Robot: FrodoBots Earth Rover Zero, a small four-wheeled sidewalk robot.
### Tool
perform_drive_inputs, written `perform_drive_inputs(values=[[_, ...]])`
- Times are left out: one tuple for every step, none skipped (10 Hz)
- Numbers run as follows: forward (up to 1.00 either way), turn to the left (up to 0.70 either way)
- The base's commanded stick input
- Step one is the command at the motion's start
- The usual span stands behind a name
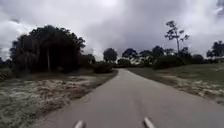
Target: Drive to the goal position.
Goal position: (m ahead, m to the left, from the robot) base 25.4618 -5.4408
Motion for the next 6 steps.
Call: perform_drive_inputs(values=[[0.85, 0.0], [0.85, 0.0], [0.85, 0.0], [0.85, 0.0], [0.85, 0.0], [0.85, 0.0]])
